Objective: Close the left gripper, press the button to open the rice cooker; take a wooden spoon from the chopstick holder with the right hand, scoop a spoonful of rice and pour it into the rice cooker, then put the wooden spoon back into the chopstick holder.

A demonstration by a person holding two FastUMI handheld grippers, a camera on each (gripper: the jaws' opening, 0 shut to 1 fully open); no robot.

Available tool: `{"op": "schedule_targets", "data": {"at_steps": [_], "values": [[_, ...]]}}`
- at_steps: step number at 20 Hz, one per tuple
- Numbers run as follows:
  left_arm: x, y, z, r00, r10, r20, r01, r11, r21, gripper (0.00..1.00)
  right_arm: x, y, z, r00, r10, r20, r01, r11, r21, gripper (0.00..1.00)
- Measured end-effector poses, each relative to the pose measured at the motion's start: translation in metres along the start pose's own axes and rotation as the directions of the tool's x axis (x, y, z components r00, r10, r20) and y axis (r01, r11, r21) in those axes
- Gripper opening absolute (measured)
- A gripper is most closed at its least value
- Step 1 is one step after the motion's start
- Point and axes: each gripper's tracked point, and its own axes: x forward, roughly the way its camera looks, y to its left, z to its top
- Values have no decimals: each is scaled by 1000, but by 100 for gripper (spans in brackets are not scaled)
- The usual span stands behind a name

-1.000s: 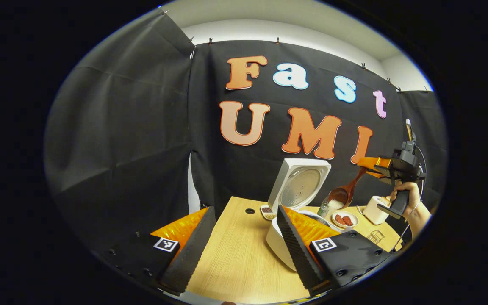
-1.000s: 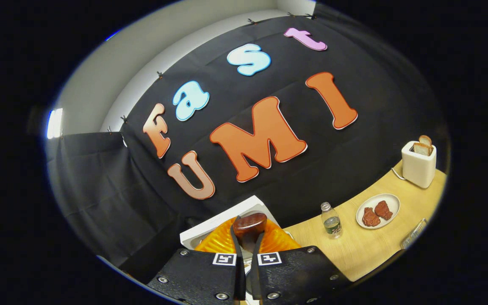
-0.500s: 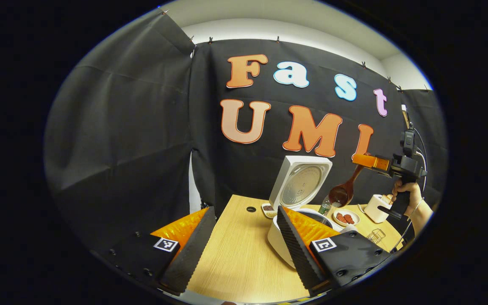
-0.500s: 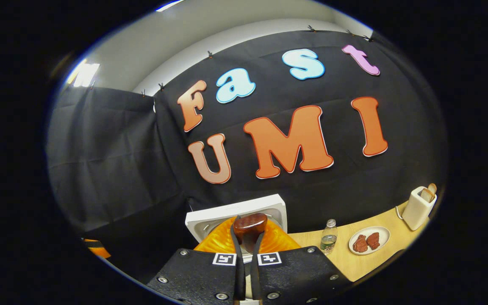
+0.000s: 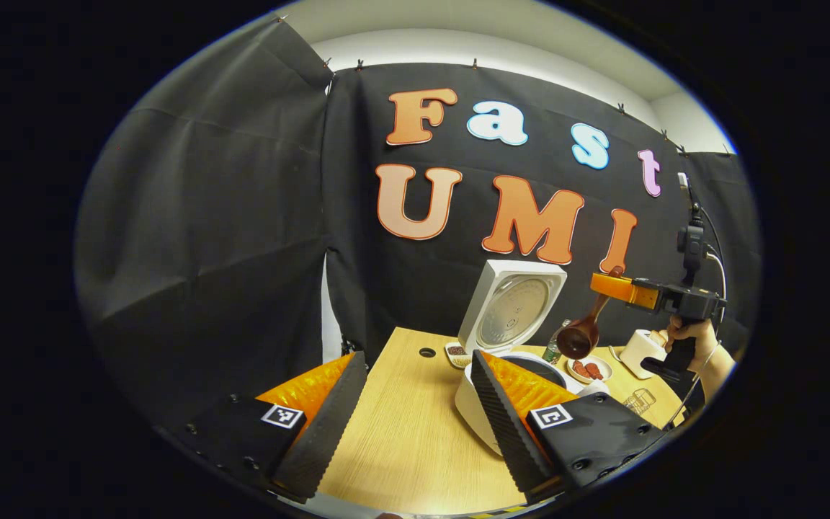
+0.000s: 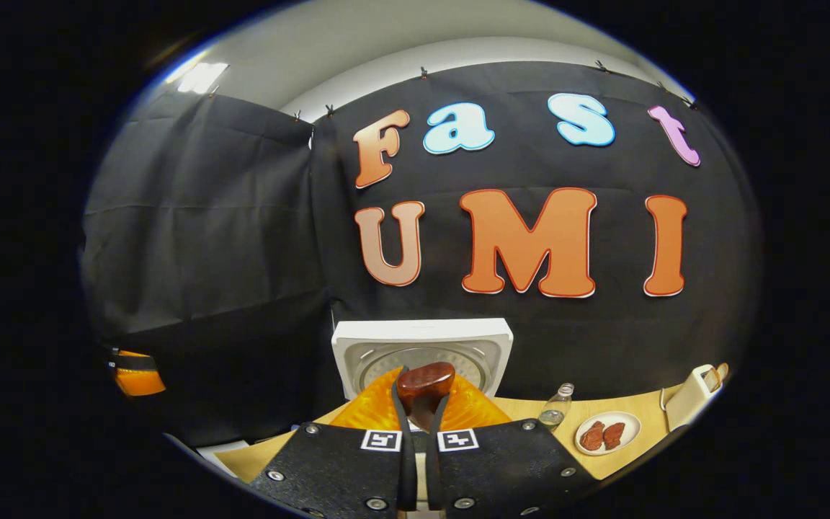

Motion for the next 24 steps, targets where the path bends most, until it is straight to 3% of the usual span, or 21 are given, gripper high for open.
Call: {"op": "schedule_targets", "data": {"at_steps": [6,8,9,10,12,14,20,24], "values": [[6,-20,-1,1000,-8,-2,8,999,-38,99,-27,-47,10,999,-39,20,34,983,183,4],[8,-35,2,1000,-25,6,25,998,-65,99,-43,-73,15,997,-71,35,61,972,228,4],[8,-44,4,999,-31,14,31,997,-75,97,-52,-88,17,995,-90,44,77,969,235,9],[9,-52,5,999,-30,22,32,996,-79,97,-60,-104,17,993,-111,46,97,966,238,4],[12,-71,6,999,-25,30,27,997,-78,99,-82,-136,14,988,-147,42,132,958,255,9],[15,-96,9,999,-28,42,31,997,-73,98,-104,-173,11,981,-187,40,169,944,284,4],[21,-163,9,998,-26,57,29,998,-62,99,-164,-275,-21,954,-300,-10,284,891,355,4],[20,-198,10,997,-13,81,21,995,-101,99,-193,-320,-55,938,-343,-52,337,863,376,4]]}}
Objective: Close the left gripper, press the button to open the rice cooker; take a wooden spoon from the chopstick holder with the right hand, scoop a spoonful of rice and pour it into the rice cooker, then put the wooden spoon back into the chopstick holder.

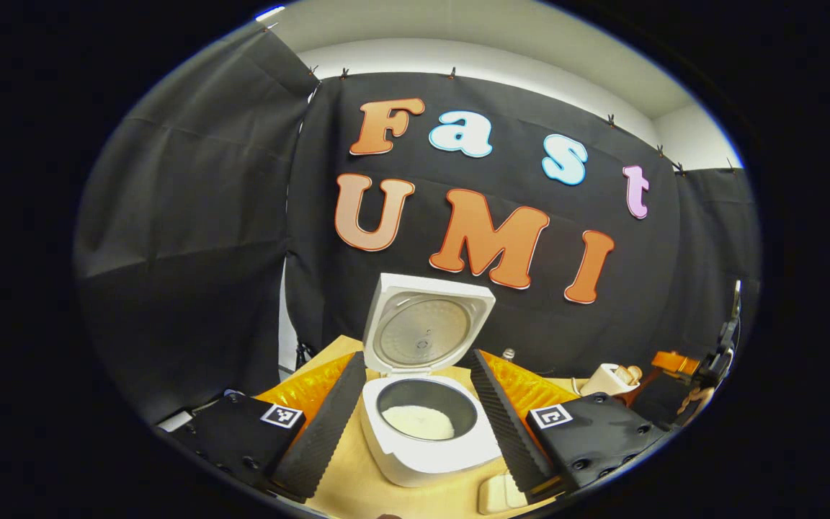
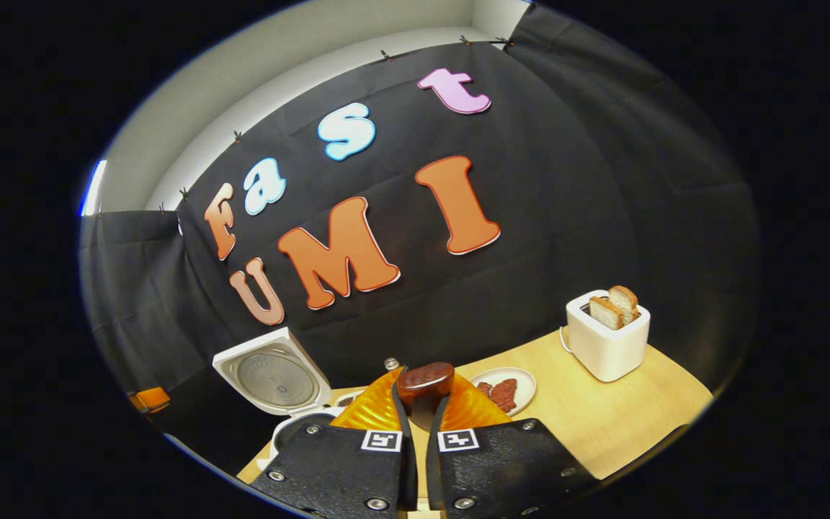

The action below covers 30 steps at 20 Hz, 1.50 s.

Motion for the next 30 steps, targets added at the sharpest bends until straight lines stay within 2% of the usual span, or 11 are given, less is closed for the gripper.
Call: {"op": "schedule_targets", "data": {"at_steps": [3,8,18,22,24,26,28,29,30], "values": [[-5,-11,0,999,31,9,-31,1000,7,99,-3,-37,-22,999,-44,-24,45,998,51,4],[-12,-31,0,997,69,19,-70,995,72,99,9,-83,-68,993,-93,-77,102,987,124,4],[-16,-35,-3,995,101,22,-103,985,141,98,33,-126,-139,973,-130,-189,172,959,224,6],[-15,-35,0,994,103,24,-106,983,153,98,28,-133,-144,974,-112,-198,163,950,266,16],[-14,-37,3,995,100,26,-102,983,151,98,26,-143,-142,969,-143,-202,191,951,243,24],[-11,-38,6,994,109,17,-111,979,171,98,14,-156,-136,964,-196,-178,226,959,169,46],[-6,-45,18,995,97,30,-101,976,191,98,6,-166,-119,962,-233,-145,247,965,89,82],[-2,-49,24,996,88,34,-93,977,193,98,0,-170,-113,960,-245,-138,254,966,49,94],[2,-54,29,997,73,36,-78,978,191,98,-7,-174,-106,959,-253,-131,257,966,16,95]]}}
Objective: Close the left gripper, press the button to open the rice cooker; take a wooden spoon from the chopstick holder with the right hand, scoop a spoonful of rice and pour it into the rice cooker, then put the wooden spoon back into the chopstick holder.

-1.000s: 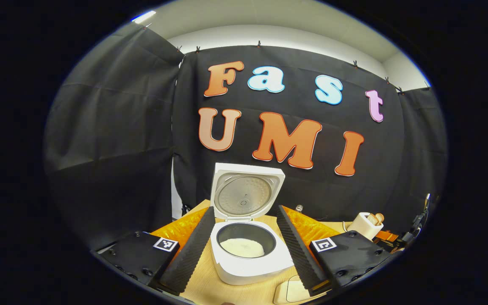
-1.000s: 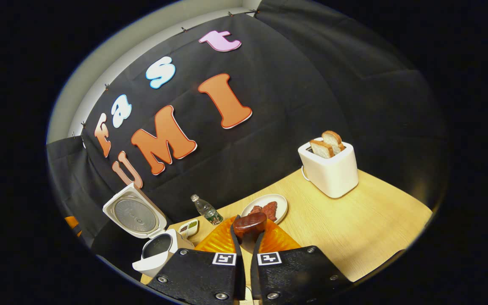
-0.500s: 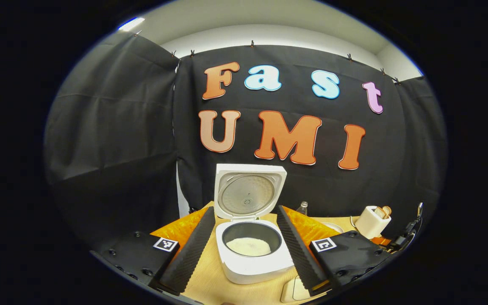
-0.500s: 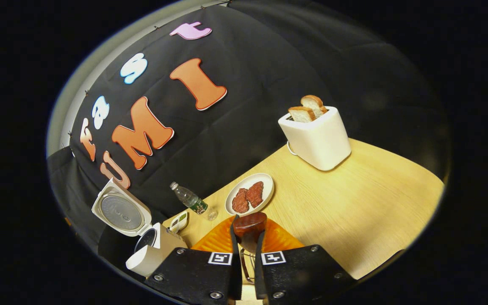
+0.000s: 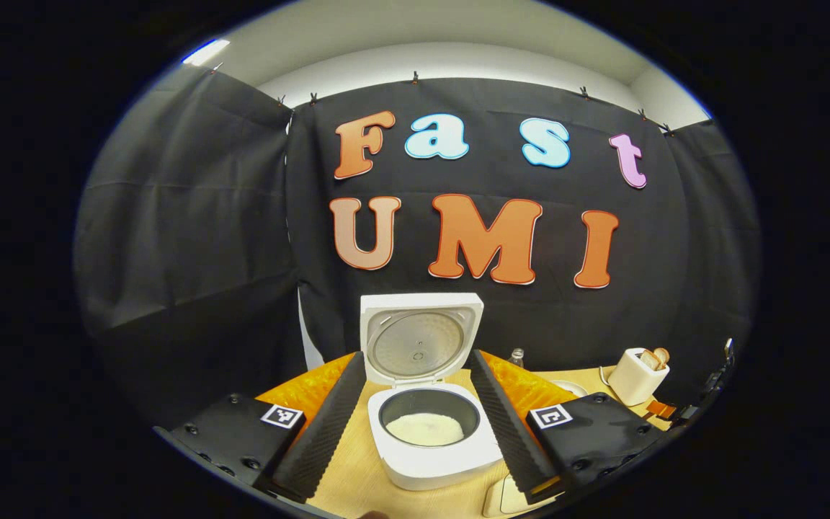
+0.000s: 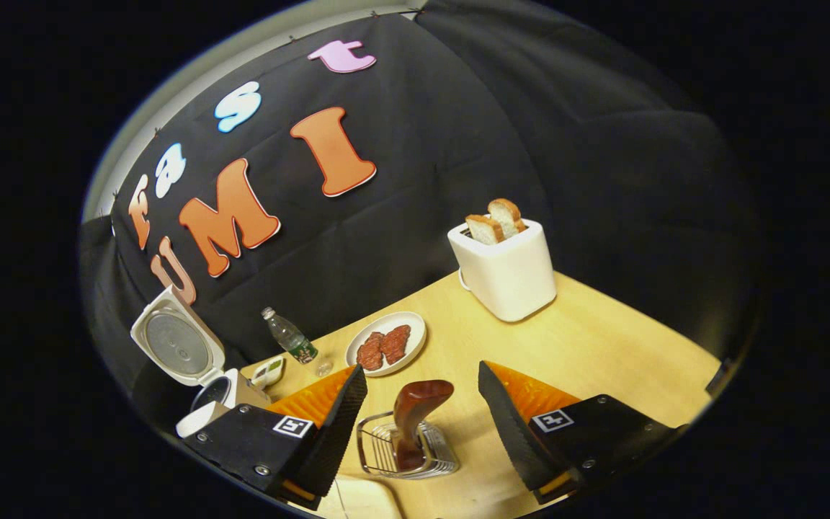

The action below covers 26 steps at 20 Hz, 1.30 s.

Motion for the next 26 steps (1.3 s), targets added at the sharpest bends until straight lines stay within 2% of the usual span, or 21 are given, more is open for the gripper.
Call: {"op": "schedule_targets", "data": {"at_steps": [1,5,8,9,11,13,15,18,20,24,26], "values": [[6,-6,9,1000,-21,8,21,1000,0,98,-6,-5,8,1000,-8,8,8,1000,-28,95],[45,-10,54,999,-26,32,25,999,33,98,-33,-33,31,997,-70,45,76,987,-139,95],[81,-21,90,997,-56,53,56,998,18,100,-54,-55,43,989,-130,71,144,955,-260,95],[94,-21,102,996,-54,66,53,998,23,97,-62,-60,47,987,-142,76,159,945,-286,95],[131,-24,119,996,-56,64,53,998,34,100,-78,-67,52,984,-157,82,175,932,-318,95],[170,-29,122,997,-69,35,68,997,37,98,-91,-78,56,977,-191,92,211,913,-348,95],[212,-20,119,999,-43,-6,43,998,37,99,-100,-92,59,967,-233,99,253,896,-364,95],[267,-19,96,996,-41,-82,43,999,24,99,-114,-106,64,956,-277,99,294,889,-350,95],[294,-13,80,992,-20,-126,28,998,64,98,-122,-113,69,947,-303,110,322,879,-350,95],[324,-14,40,974,-9,-228,13,1000,16,99,-134,-116,76,935,-334,121,355,872,-338,95],[333,-8,22,963,10,-268,-4,1000,25,98,-136,-114,74,933,-341,116,360,872,-331,95]]}}
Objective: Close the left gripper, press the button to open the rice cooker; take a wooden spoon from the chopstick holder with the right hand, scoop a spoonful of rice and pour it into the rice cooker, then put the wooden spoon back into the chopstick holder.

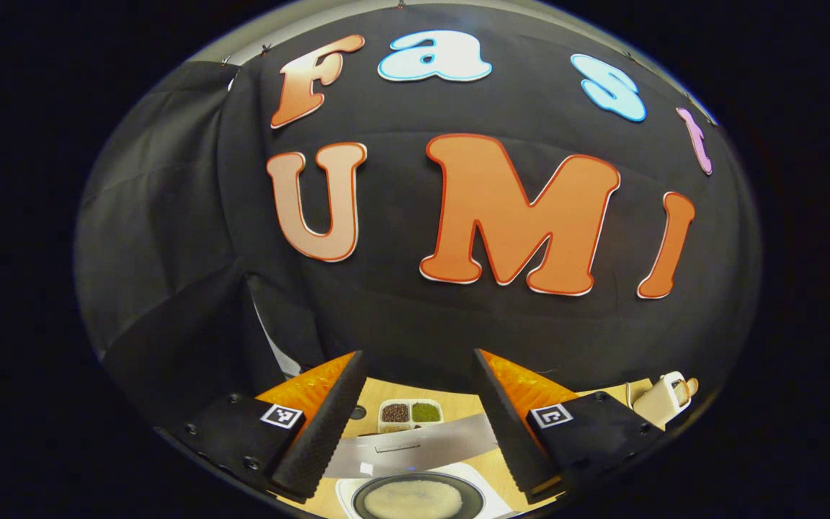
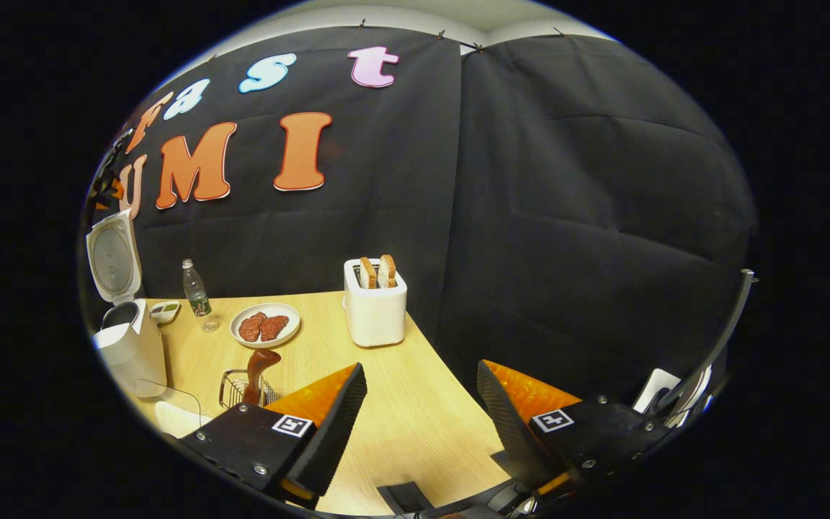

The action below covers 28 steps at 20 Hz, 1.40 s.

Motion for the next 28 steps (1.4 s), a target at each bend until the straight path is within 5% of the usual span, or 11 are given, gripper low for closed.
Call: {"op": "schedule_targets", "data": {"at_steps": [8,20,28], "values": [[-5,15,-36,996,14,-83,-20,997,-69,98,-12,19,2,1000,17,2,-16,1000,-21,95],[-105,-31,-158,979,-97,-178,87,994,-59,100,-14,66,1,987,160,21,-161,986,40,95],[-133,-38,-254,985,1,-175,-2,1000,-6,99,-22,76,-18,972,236,-24,-236,971,-22,95]]}}
